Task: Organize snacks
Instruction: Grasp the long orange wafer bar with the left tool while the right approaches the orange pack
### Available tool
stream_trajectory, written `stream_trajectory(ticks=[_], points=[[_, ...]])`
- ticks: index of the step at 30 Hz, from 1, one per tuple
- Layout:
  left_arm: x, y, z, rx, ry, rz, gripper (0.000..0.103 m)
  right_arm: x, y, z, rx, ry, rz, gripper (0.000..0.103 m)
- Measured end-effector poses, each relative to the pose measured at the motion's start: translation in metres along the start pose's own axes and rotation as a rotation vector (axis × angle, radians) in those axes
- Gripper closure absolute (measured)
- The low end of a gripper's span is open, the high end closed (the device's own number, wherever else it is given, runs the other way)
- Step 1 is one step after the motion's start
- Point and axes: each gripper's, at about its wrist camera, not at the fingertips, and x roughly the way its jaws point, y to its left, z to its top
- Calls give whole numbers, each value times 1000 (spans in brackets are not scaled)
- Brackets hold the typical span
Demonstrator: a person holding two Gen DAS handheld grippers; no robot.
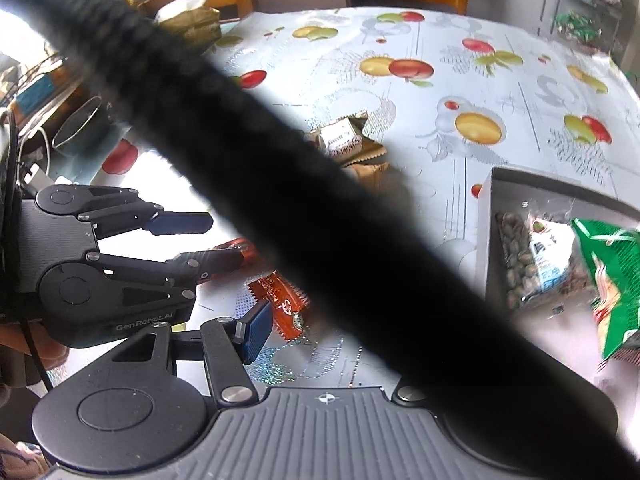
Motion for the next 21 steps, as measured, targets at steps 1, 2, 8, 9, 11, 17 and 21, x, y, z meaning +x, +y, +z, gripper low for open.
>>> stream_trajectory(ticks=[1,2,8,9,11,17,21], points=[[2,2,-1,-2,3,0,66,2,0,0,9,4,1,43],[4,4,-2,-4,5,-5,66,4,0,0,18,8,2,43],[10,8,-4,1,0,-27,66,14,5,2,31,24,-10,43],[11,9,-5,-1,4,-35,66,15,6,2,30,24,-10,43],[14,9,-6,0,13,-50,66,16,8,3,28,27,-16,42],[18,6,-5,22,7,-52,66,19,9,5,35,27,-24,38],[20,4,-5,28,-2,-55,66,20,9,6,38,26,-24,38]])
